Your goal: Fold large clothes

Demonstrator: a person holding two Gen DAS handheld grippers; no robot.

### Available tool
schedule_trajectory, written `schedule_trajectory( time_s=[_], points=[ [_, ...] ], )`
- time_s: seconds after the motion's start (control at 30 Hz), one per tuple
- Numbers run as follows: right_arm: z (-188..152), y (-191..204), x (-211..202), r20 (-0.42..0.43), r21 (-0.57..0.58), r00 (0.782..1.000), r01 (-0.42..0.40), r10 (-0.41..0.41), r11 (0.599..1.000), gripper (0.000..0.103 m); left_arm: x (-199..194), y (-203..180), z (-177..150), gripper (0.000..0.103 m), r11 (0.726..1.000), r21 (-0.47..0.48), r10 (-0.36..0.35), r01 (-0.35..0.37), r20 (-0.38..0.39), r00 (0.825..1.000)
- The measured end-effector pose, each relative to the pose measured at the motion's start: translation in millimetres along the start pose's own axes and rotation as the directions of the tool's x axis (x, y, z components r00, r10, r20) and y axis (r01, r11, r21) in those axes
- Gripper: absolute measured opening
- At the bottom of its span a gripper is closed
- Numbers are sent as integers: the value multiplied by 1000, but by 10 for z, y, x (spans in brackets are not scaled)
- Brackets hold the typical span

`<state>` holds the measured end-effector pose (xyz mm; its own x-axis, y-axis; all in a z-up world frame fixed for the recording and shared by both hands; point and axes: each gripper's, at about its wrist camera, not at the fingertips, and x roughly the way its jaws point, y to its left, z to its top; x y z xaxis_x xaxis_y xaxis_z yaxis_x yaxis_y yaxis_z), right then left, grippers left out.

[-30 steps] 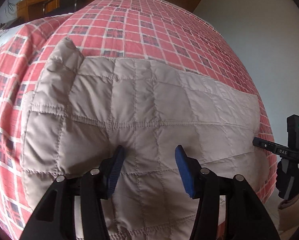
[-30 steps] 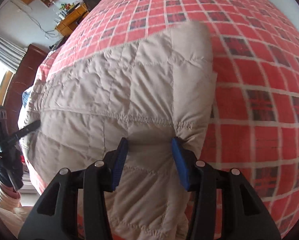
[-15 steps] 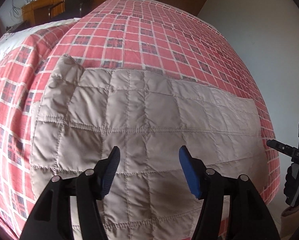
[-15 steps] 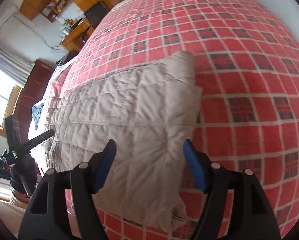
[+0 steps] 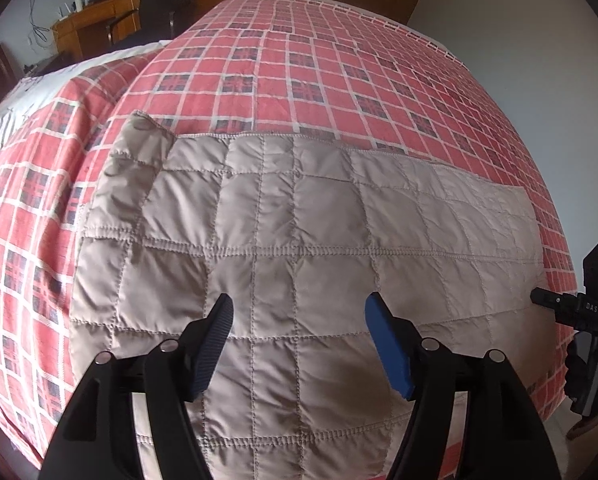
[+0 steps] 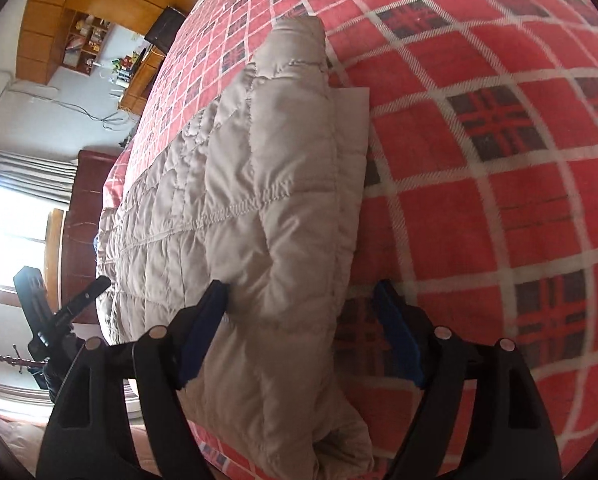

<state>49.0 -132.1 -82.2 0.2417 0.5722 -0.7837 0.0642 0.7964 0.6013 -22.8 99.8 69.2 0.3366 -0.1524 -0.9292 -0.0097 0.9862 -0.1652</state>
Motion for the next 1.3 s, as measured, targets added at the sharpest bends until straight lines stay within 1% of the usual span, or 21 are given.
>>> schedule_trajectory(
  time_s=[0.13,0.2,0.27,0.33,0.4,0.43,0.47,0.5,0.6,0.8,1.0,1.1,1.2,1.23,1.3],
  points=[
    [13,58,15,-7,-23,1000,-6,6,1000,76,-12,20,-11,69,1000,-3,5,-5,2,1000],
    [4,118,61,-26,-41,999,-20,18,999,68,-22,17,-11,69,1000,-1,9,-9,7,1000],
    [-1,149,102,-42,-51,999,-29,27,998,67,-28,15,-7,69,1000,0,7,-7,8,1000],
    [-13,192,134,-46,-60,999,-30,27,998,63,-28,8,-4,69,1000,3,7,-7,8,1000],
    [-15,220,167,-52,-64,998,-40,36,997,47,-24,-6,0,70,1000,8,9,-9,8,1000],
    [-14,212,159,-55,-58,997,-57,54,997,42,-22,-11,1,70,1000,10,9,-9,8,1000],
    [-10,203,151,-56,-50,995,-80,77,996,33,-20,-14,4,70,1000,11,8,-8,7,1000],
    [-13,207,138,-54,-44,994,-99,96,994,26,-13,-20,8,70,1000,12,8,-8,6,1000],
    [-8,227,82,-44,-52,993,-114,112,992,19,-3,-35,19,70,1000,17,8,-8,3,1000],
    [-12,217,-209,0,-22,982,-188,188,982,12,-34,-77,32,70,999,39,9,-9,5,1000],
    [18,201,-570,42,-22,986,-163,164,986,11,-51,-131,43,71,998,60,-5,4,8,1000],
    [37,78,-730,79,1,989,-123,123,992,11,-19,-152,28,71,998,66,-14,14,3,1000],
    [-32,59,-593,69,33,994,-92,89,995,12,79,-142,-1,72,998,59,-18,19,-17,1000],
    [-45,30,-509,56,35,997,-53,51,998,12,108,-134,-10,72,998,58,-18,19,-21,1000],
    [-47,6,-412,37,44,999,-10,8,999,12,152,-127,-34,72,998,56,-20,22,-25,999]
  ],
)
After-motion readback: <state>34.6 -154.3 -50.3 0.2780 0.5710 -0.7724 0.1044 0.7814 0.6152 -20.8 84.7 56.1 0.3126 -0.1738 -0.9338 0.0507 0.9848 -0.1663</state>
